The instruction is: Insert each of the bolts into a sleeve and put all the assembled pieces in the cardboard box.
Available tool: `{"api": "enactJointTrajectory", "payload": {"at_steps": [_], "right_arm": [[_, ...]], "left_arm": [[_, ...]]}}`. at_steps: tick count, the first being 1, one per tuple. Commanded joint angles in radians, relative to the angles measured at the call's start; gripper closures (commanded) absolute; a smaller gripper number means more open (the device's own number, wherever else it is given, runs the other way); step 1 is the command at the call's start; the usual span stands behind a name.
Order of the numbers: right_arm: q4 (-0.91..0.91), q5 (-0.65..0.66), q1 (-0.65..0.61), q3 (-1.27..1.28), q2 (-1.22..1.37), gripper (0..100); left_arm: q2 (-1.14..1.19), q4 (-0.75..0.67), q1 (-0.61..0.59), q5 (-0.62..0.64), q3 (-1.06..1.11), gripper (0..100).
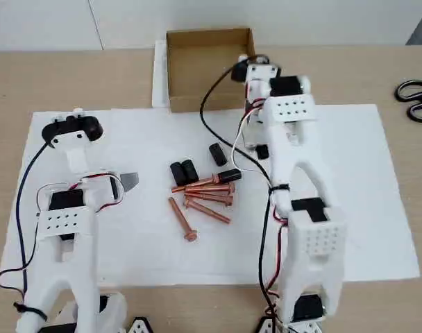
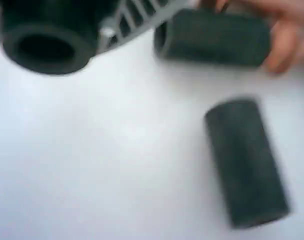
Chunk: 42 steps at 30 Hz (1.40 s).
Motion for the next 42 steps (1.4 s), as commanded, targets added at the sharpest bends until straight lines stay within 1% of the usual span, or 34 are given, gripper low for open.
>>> {"api": "enactJointTrajectory", "payload": {"at_steps": [1, 3, 7, 10, 15, 17, 19, 22, 25, 28, 32, 34, 39, 42], "right_arm": [[0.068, 0.009, 0.008, -0.015, -0.182, 99.5], [0.084, 0.009, 0.025, -0.011, -0.225, 99.5], [0.088, 0.008, 0.073, -0.009, -0.285, 99.5], [0.09, 0.008, 0.111, -0.008, -0.294, 99.5], [0.094, 0.008, 0.142, 0.009, -0.298, 99.5], [0.091, 0.008, 0.14, 0.035, -0.3, 99.5], [0.088, 0.006, 0.136, 0.058, -0.3, 99.5], [0.087, 0.003, 0.136, 0.072, -0.298, 99.5], [0.085, 0.002, 0.136, 0.072, -0.298, 99.5], [0.085, 0.002, 0.136, 0.072, -0.297, 99.5], [0.085, 0.002, 0.14, 0.072, -0.295, 99.5], [0.085, 0.002, 0.14, 0.072, -0.295, 99.5], [0.085, 0.0, 0.136, 0.072, -0.295, 99.5], [0.084, 0.0, 0.136, 0.072, -0.295, 99.5]], "left_arm": [[-0.003, 0.084, 0.061, -0.097, -0.085, 69], [-0.003, 0.172, 0.107, -0.126, -0.157, 69], [0.023, 0.325, 0.158, -0.129, -0.337, 69], [0.135, 0.428, 0.167, -0.13, -0.475, 69], [0.397, 0.548, 0.176, -0.127, -0.696, 69], [0.47, 0.572, 0.206, -0.127, -0.76, 69], [0.486, 0.609, 0.276, -0.123, -0.819, 69], [0.488, 0.643, 0.391, -0.035, -0.872, 69], [0.497, 0.654, 0.453, 0.089, -0.871, 69], [0.489, 0.703, 0.474, 0.226, -0.852, 69], [0.491, 0.844, 0.471, 0.496, -0.857, 68], [0.497, 0.867, 0.479, 0.519, -0.855, 68], [0.497, 0.885, 0.562, 0.575, -0.854, 68], [0.499, 0.876, 0.56, 0.578, -0.855, 68]]}}
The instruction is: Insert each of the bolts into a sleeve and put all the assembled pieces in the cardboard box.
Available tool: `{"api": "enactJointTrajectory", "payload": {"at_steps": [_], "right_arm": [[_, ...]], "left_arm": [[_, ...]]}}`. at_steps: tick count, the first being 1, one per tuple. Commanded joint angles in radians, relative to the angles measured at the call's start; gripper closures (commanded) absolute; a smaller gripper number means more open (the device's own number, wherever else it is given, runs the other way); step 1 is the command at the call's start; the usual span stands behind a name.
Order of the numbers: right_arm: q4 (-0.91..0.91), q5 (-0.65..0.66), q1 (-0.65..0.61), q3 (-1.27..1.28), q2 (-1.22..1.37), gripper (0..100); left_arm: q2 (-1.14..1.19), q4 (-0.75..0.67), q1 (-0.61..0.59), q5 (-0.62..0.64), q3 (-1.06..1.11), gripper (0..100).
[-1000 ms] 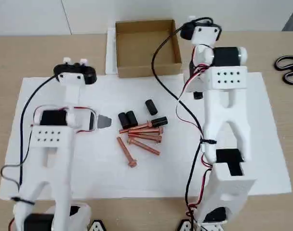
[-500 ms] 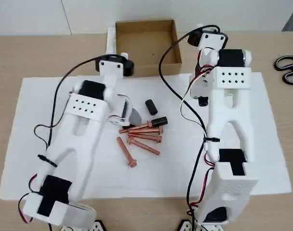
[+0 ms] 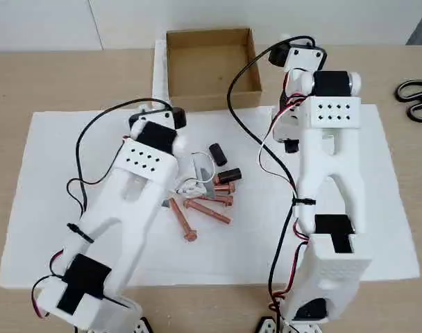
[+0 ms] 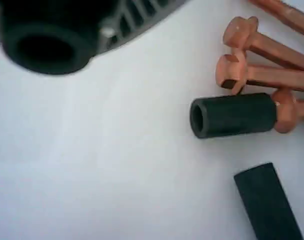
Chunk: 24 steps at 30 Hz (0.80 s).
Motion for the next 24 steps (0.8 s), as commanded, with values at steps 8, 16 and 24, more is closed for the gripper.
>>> {"api": "enactJointTrajectory", "payload": {"at_steps": [8, 16, 24], "right_arm": [[0.008, 0.0, 0.004, -0.006, -0.068, 99.5], [0.008, 0.0, 0.004, -0.006, -0.07, 99.5], [0.008, 0.0, 0.004, -0.006, -0.07, 99.5]], "left_arm": [[-0.005, 0.006, 0.008, 0.011, -0.019, 68], [0.126, -0.006, 0.023, 0.008, 0.094, 68], [0.295, -0.006, 0.021, 0.006, 0.093, 68]]}}
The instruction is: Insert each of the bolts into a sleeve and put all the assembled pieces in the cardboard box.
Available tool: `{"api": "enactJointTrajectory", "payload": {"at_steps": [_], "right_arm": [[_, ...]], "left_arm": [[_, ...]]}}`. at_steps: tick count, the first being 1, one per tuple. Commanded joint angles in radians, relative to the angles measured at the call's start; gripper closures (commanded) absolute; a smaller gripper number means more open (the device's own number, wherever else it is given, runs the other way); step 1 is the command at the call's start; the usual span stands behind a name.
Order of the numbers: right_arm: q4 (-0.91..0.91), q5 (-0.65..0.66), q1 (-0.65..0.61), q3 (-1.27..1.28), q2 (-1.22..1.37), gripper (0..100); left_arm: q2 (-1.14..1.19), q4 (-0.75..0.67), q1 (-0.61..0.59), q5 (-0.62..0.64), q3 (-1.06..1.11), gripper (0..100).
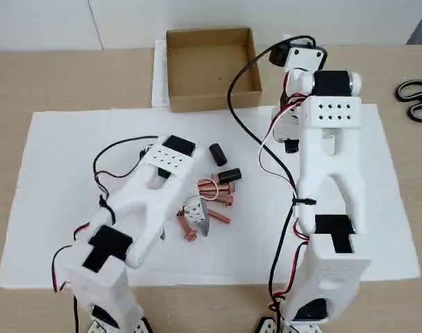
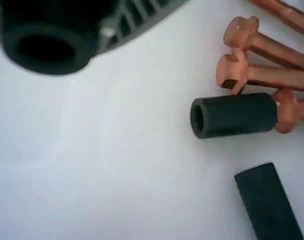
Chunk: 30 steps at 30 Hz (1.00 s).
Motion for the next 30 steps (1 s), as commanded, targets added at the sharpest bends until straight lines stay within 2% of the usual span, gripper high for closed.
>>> {"api": "enactJointTrajectory", "payload": {"at_steps": [1, 7, 14, 16, 19, 30], "right_arm": [[0.008, 0.0, 0.004, -0.006, -0.07, 99.5], [0.008, 0.0, 0.004, -0.006, -0.07, 99.5], [0.005, 0.0, 0.002, -0.006, -0.065, 99.5], [0.001, -0.002, 0.002, -0.006, -0.065, 99.5], [-0.004, -0.002, 0.002, -0.006, -0.065, 99.5], [-0.002, -0.002, 0.002, -0.006, -0.065, 99.5]], "left_arm": [[0.003, -0.002, 0.0, 0.0, -0.005, 68], [0.003, -0.002, -0.018, 0.0, -0.053, 68], [0.011, 0.003, -0.101, 0.0, -0.074, 68], [0.011, 0.002, -0.115, -0.034, -0.077, 68], [0.011, 0.0, -0.112, -0.084, -0.077, 68], [0.012, -0.002, -0.107, -0.084, -0.077, 68]]}}
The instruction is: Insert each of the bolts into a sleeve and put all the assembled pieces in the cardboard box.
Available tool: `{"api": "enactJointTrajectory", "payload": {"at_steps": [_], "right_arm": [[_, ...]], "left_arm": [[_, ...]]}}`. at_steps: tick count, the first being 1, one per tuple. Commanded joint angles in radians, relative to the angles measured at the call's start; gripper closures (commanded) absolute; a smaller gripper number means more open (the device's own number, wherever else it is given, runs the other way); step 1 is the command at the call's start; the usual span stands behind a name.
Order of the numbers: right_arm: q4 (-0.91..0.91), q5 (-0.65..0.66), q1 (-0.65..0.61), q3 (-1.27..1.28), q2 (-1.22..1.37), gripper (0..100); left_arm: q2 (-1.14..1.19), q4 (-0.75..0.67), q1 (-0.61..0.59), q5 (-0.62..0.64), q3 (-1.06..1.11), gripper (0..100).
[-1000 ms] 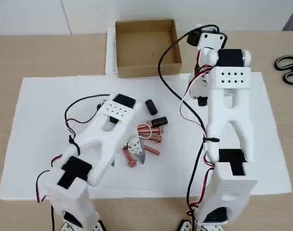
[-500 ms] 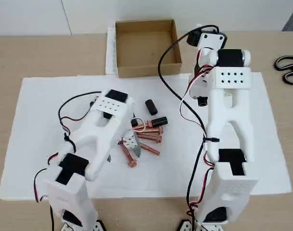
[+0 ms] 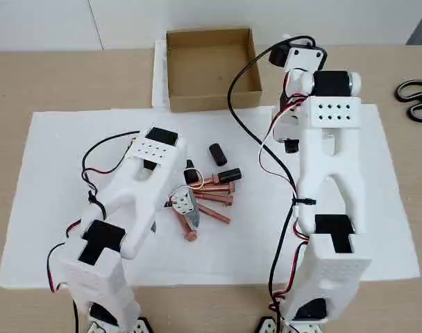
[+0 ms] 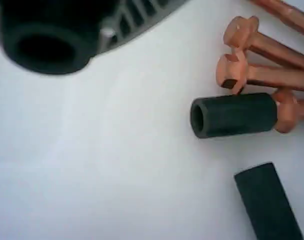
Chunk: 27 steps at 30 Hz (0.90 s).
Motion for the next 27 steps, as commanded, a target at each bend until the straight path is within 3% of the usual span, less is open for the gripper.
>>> {"api": "enactJointTrajectory", "payload": {"at_steps": [1, 7, 18, 27], "right_arm": [[-0.002, -0.002, 0.002, -0.006, -0.065, 99.5], [-0.001, -0.002, 0.002, -0.006, -0.067, 99.5], [0.001, -0.002, 0.002, -0.006, -0.07, 99.5], [0.001, 0.0, 0.002, -0.006, -0.071, 99.5]], "left_arm": [[-0.005, -0.003, -0.002, -0.006, -0.035, 69], [-0.005, -0.005, -0.002, -0.008, -0.067, 84], [-0.003, -0.005, 0.0, -0.008, -0.068, 86], [0.15, -0.026, 0.017, -0.008, -0.097, 95]]}}
